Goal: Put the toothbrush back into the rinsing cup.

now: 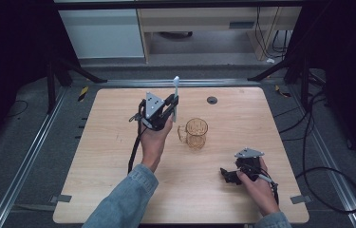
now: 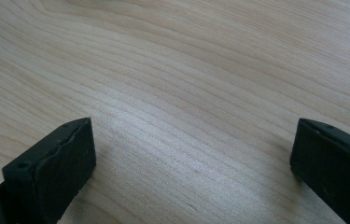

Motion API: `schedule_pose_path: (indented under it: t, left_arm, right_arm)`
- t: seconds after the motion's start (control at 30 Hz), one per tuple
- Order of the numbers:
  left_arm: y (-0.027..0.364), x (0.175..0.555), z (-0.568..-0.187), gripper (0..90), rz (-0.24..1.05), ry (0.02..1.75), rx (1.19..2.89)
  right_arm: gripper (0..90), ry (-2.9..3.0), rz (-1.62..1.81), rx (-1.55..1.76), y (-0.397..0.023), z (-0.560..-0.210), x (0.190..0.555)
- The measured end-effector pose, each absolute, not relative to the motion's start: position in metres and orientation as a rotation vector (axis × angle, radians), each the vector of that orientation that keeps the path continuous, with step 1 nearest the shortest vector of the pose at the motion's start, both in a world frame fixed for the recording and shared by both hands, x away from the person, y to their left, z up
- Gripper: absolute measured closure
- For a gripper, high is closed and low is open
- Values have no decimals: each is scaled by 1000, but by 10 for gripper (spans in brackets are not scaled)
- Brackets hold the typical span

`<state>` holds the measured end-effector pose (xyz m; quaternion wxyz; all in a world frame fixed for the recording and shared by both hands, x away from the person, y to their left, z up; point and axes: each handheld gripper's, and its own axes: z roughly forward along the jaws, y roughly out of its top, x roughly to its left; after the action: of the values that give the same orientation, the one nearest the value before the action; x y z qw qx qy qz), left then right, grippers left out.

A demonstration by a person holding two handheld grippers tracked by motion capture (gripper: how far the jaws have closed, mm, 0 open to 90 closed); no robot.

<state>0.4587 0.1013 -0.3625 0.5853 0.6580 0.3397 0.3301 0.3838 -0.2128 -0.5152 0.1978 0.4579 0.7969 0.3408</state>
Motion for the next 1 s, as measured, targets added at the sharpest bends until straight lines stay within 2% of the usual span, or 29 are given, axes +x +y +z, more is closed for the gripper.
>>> schedule_pose_path:
  t: [0.5, 1.0]
  left_arm:
    - [98, 455, -371, 788, 791, 757, 1481]
    - [94, 454, -391, 788, 757, 770, 1447]
  right_arm:
    - [5, 2237, 957, 1273, -213, -515, 384]
    - [5, 2242, 956, 1268, -212, -515, 383]
